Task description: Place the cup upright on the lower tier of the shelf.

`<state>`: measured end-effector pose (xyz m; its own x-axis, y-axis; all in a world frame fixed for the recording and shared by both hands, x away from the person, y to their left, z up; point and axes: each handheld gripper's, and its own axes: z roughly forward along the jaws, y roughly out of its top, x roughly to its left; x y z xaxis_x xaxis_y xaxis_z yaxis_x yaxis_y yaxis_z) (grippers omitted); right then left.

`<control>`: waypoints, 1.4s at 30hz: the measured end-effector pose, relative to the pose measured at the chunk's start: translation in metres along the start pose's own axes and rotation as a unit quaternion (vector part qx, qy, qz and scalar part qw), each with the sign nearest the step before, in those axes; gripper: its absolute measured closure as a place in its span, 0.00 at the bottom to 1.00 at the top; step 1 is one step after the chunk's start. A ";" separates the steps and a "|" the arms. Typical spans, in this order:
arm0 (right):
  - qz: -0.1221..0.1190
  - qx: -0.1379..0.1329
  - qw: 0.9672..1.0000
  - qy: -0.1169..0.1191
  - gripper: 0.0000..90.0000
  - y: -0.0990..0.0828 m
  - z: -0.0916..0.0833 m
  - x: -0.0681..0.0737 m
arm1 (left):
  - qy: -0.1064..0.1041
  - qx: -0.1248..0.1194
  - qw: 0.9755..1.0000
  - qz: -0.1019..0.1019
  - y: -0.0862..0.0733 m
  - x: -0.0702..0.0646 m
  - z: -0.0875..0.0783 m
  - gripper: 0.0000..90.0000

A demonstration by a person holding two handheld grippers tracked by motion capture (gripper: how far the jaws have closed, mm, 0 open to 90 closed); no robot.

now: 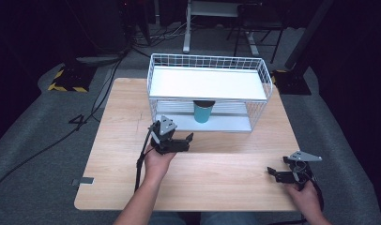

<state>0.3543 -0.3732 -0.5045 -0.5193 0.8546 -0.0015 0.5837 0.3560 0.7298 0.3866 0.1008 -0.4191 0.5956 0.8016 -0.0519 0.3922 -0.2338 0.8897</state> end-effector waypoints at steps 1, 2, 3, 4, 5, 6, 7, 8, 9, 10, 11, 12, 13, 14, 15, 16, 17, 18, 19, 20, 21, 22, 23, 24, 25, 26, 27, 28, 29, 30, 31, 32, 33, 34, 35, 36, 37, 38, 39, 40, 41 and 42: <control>0.000 0.000 1.000 0.000 0.12 0.000 0.000 0.000 | -0.001 0.001 1.000 0.003 -0.001 0.000 -0.004 0.09; 0.000 0.000 1.000 0.000 0.12 0.000 0.000 0.000 | 0.000 0.000 1.000 0.004 -0.003 -0.001 -0.008 0.09; 0.000 0.000 1.000 0.000 0.12 0.000 0.000 0.000 | -0.002 0.003 1.000 0.010 -0.004 -0.001 -0.011 0.10; 0.000 0.000 1.000 0.000 0.12 0.000 0.000 0.000 | 0.000 0.006 1.000 0.019 -0.007 -0.001 -0.018 0.12; 0.000 0.000 1.000 0.000 0.12 0.000 0.000 0.000 | 0.000 0.006 1.000 0.019 -0.007 -0.001 -0.018 0.12; 0.000 0.000 1.000 0.000 0.12 0.000 0.000 0.000 | 0.005 0.007 1.000 0.024 -0.009 0.000 -0.023 0.13; 0.000 0.000 1.000 0.000 0.12 0.000 0.000 0.000 | 0.005 0.008 1.000 0.022 -0.010 0.000 -0.024 0.13; 0.000 0.000 1.000 0.000 0.12 0.000 0.000 0.000 | 0.005 0.007 1.000 0.022 -0.014 0.002 -0.031 0.13; 0.000 0.000 1.000 0.000 0.12 0.000 0.000 0.000 | 0.006 0.006 1.000 0.024 -0.015 0.003 -0.035 0.13; 0.000 0.000 1.000 0.000 0.12 0.000 0.000 0.000 | 0.006 0.006 1.000 0.024 -0.015 0.003 -0.035 0.13; 0.000 0.000 1.000 0.000 0.12 0.000 0.000 0.000 | 0.005 0.007 1.000 0.025 -0.017 0.004 -0.040 0.13; 0.000 0.000 1.000 0.000 0.12 0.000 0.000 0.000 | 0.004 0.006 1.000 0.023 -0.020 0.005 -0.045 0.13; 0.000 0.000 1.000 0.000 0.12 0.000 0.000 0.000 | 0.003 0.005 1.000 0.023 -0.021 0.005 -0.048 0.13; 0.000 0.000 1.000 0.000 0.12 0.000 0.000 0.000 | 0.001 0.005 1.000 0.021 -0.023 0.006 -0.052 0.13; 0.000 0.000 1.000 0.000 0.12 0.000 0.000 0.000 | 0.000 0.006 1.000 0.021 -0.025 0.006 -0.055 0.13; 0.000 0.000 1.000 0.000 0.12 0.000 0.000 0.000 | -0.002 0.007 1.000 0.022 -0.028 0.006 -0.060 0.13; -0.001 0.000 1.000 0.000 0.12 0.000 0.000 0.000 | -0.003 0.007 1.000 0.021 -0.030 0.007 -0.063 0.13; -0.001 0.000 1.000 0.000 0.12 0.000 0.000 0.000 | -0.005 0.009 1.000 0.024 -0.033 0.008 -0.067 0.13; -0.001 0.000 1.000 0.000 0.12 0.000 0.000 0.000 | -0.005 0.009 1.000 0.024 -0.035 0.008 -0.070 0.13; 0.000 0.000 1.000 0.000 0.12 0.000 0.000 0.000 | -0.003 0.009 1.000 0.025 -0.037 0.009 -0.072 0.13; -0.001 0.000 1.000 0.000 0.12 0.000 0.000 0.000 | -0.002 0.012 1.000 0.025 -0.042 0.010 -0.074 0.13; 0.000 0.000 1.000 0.000 0.12 0.000 0.000 0.000 | 0.001 0.017 1.000 0.019 -0.047 0.011 -0.076 0.13; -0.001 0.000 1.000 0.000 0.12 0.000 0.000 0.000 | 0.001 0.017 1.000 0.019 -0.047 0.011 -0.076 0.13; -0.001 0.000 1.000 0.000 0.12 0.000 0.000 0.000 | 0.000 0.017 1.000 0.014 -0.052 0.013 -0.078 0.13; 0.000 0.000 1.000 0.000 0.12 0.000 0.000 0.000 | -0.001 0.017 1.000 0.009 -0.056 0.014 -0.080 0.14; -0.001 0.000 1.000 0.000 0.12 0.000 0.000 0.000 | 0.000 0.018 1.000 0.007 -0.059 0.015 -0.081 0.14; -0.001 0.000 1.000 0.000 0.12 0.000 0.000 0.000 | -0.002 0.020 1.000 0.003 -0.063 0.017 -0.082 0.14; -0.001 0.000 1.000 0.000 0.12 0.000 0.000 0.000 | -0.002 0.023 1.000 0.000 -0.070 0.019 -0.083 0.14; -0.001 0.000 1.000 0.000 0.12 0.000 0.000 0.000 | -0.002 0.023 1.000 0.000 -0.070 0.019 -0.083 0.14; 0.000 0.000 1.000 0.000 0.12 0.000 0.000 0.000 | -0.002 0.025 1.000 -0.002 -0.073 0.020 -0.084 0.14; -0.001 0.000 1.000 0.000 0.12 0.000 0.000 0.000 | -0.002 0.029 1.000 -0.001 -0.079 0.021 -0.085 0.14; -0.001 0.000 1.000 0.000 0.12 0.000 0.000 0.000 | -0.002 0.029 1.000 -0.001 -0.079 0.021 -0.085 0.14; -0.001 0.000 1.000 0.000 0.12 0.000 0.000 0.000 | -0.004 0.030 1.000 -0.005 -0.083 0.022 -0.086 0.14; -0.001 0.000 1.000 0.000 0.12 0.000 0.000 0.000 | -0.006 0.036 0.999 -0.006 -0.090 0.023 -0.087 0.15; -0.001 0.000 1.000 0.000 0.12 0.000 0.000 0.000 | -0.006 0.036 0.999 -0.006 -0.090 0.023 -0.087 0.15; -0.001 0.000 1.000 0.000 0.12 0.000 0.000 0.000 | -0.002 0.040 0.999 -0.007 -0.095 0.024 -0.087 0.15; -0.001 0.000 1.000 0.000 0.12 0.000 0.000 0.000 | -0.001 0.043 0.999 -0.007 -0.099 0.025 -0.086 0.15; -0.001 0.000 1.000 0.000 0.12 0.000 0.000 0.000 | 0.001 0.047 0.999 -0.013 -0.103 0.026 -0.086 0.15; -0.001 -0.001 1.000 0.000 0.12 0.000 0.000 0.000 | 0.001 0.051 0.999 -0.017 -0.107 0.028 -0.086 0.15; -0.001 0.000 1.000 0.000 0.12 0.000 0.000 0.000 | -0.001 0.057 0.998 -0.021 -0.110 0.029 -0.085 0.15; -0.001 0.000 1.000 0.000 0.12 0.000 0.000 0.000 | 0.001 0.061 0.998 -0.023 -0.113 0.030 -0.085 0.15; -0.001 0.000 1.000 0.000 0.12 0.000 0.000 0.000 | 0.001 0.066 0.998 -0.023 -0.115 0.030 -0.084 0.15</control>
<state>0.3542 -0.3732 -0.5046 -0.5199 0.8542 -0.0034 0.5822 0.3572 0.7304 0.3005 0.1985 -0.4844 0.5736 0.8142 -0.0903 0.5074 -0.2667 0.8194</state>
